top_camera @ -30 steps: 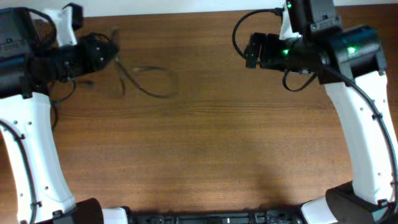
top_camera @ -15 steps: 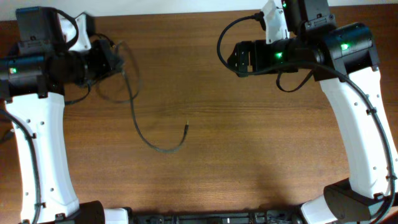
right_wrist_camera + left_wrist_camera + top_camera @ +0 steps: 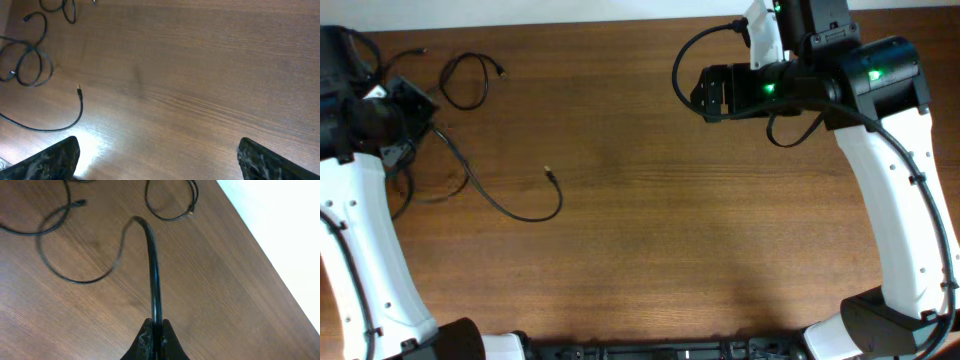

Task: Untangle cables
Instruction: 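Lay the cable at the left with the left gripper and release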

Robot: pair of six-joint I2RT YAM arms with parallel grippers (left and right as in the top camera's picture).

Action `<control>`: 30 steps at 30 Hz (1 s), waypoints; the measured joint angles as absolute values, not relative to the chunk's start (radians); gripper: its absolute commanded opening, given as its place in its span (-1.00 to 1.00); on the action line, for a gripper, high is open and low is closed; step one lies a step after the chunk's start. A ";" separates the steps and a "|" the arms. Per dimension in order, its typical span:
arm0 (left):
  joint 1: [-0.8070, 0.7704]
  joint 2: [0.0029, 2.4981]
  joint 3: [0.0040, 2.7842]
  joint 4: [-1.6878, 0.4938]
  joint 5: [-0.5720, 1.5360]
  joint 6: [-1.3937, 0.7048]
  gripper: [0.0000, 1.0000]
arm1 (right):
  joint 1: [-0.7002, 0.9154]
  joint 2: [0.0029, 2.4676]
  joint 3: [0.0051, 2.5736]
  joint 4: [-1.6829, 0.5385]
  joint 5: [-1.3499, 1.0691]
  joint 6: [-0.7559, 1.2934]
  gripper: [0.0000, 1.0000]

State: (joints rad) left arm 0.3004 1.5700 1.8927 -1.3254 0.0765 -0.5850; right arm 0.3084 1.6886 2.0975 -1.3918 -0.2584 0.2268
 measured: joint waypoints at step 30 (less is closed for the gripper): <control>0.348 1.862 1.893 -1.347 0.286 -0.335 -1.00 | 0.308 1.689 2.098 -1.392 -0.258 0.225 0.97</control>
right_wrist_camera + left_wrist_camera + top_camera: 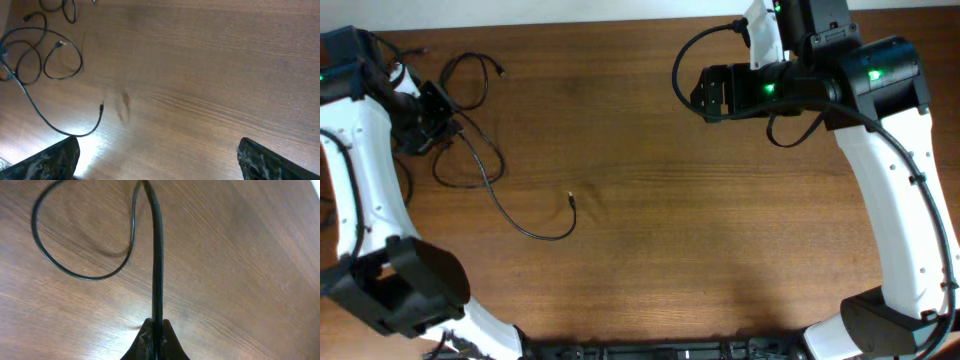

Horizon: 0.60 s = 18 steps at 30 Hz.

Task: Untangle cables
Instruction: 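Lay the cable at the left with the left gripper and release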

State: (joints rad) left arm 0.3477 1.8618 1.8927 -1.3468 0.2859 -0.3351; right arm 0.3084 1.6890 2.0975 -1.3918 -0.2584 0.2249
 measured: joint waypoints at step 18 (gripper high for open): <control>0.485 1.954 1.893 -1.297 0.227 -0.282 -0.92 | 0.308 1.689 2.097 -1.392 -0.258 0.225 0.97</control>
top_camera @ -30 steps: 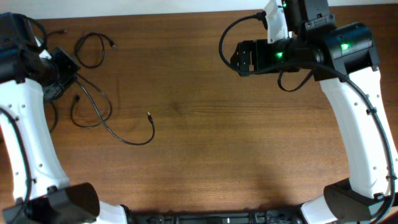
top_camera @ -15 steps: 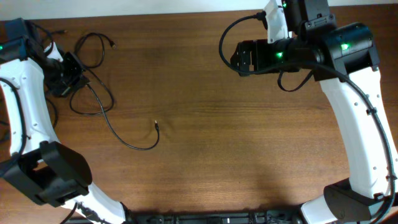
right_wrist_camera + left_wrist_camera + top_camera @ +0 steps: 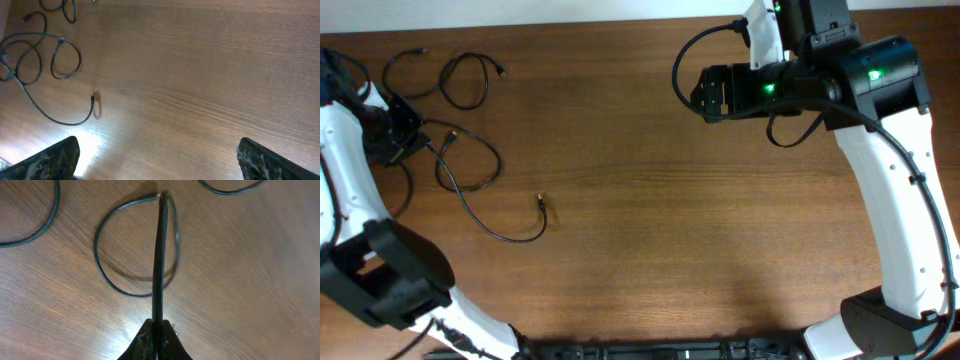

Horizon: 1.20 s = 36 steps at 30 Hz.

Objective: Untangle cables

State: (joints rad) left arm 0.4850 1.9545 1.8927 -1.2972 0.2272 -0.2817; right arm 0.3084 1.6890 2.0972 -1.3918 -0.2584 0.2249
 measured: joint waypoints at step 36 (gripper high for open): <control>0.485 2.136 1.601 -0.957 -0.087 -0.337 -0.95 | 0.308 1.689 2.097 -1.391 -0.258 0.225 0.97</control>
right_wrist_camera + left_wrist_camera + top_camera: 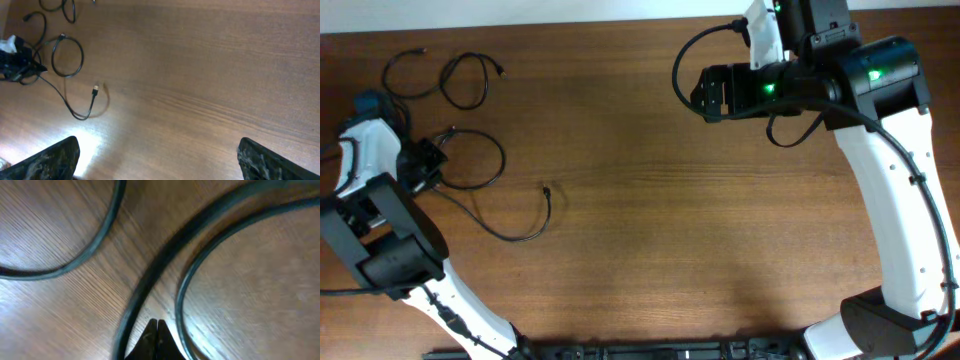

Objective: Untangle cables

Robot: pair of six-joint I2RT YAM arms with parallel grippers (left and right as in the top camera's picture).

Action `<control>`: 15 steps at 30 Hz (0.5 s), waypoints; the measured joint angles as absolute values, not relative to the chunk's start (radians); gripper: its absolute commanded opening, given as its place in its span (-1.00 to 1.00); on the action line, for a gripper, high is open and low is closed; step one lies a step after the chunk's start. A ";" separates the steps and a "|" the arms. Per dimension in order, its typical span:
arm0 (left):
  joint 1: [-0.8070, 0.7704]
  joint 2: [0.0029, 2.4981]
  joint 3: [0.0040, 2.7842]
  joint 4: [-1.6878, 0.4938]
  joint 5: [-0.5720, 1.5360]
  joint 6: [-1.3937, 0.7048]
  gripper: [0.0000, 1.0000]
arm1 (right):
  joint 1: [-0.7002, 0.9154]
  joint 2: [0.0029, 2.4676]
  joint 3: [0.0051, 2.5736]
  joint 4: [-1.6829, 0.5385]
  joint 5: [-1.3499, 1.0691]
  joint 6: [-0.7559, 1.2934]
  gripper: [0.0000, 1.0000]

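Observation:
A long black cable (pixel 503 158) lies at the table's left side as one loop, and its tail ends in a plug (pixel 549 188). In the right wrist view the same plug (pixel 95 90) is at the left. My left gripper (pixel 420 160) sits low at the loop's left end. In the left wrist view it (pixel 157 326) is shut, and the thick cable (pixel 150 280) runs tight along the left of its tips. My right gripper (pixel 705 90) hangs open high over the table's far right, its fingers (pixel 55 157) wide apart with nothing between them.
Two shorter black cables lie coiled at the far left corner, one ending in a plug (pixel 500 70) and the other beside it (pixel 417 50). The table's left edge is close behind my left gripper. Bare wood (pixel 650 220) fills the middle.
My left gripper has moved a little right and nearer, down close to the table. The cable's loop now lies just right of it, and the tail plug has shifted slightly. The right arm has not moved.
My left gripper was shut on the long cable at the far left edge, its tail trailing right. Then it was further right with the cable in loops, then back left. Now it is low beside a single loop. The right gripper stayed open and still.

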State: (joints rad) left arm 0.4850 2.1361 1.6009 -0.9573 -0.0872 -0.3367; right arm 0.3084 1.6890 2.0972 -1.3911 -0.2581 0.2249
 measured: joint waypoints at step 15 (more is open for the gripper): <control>0.485 2.135 1.890 -1.106 -0.083 -0.341 -0.03 | 0.308 1.689 2.097 -1.392 -0.254 0.224 0.97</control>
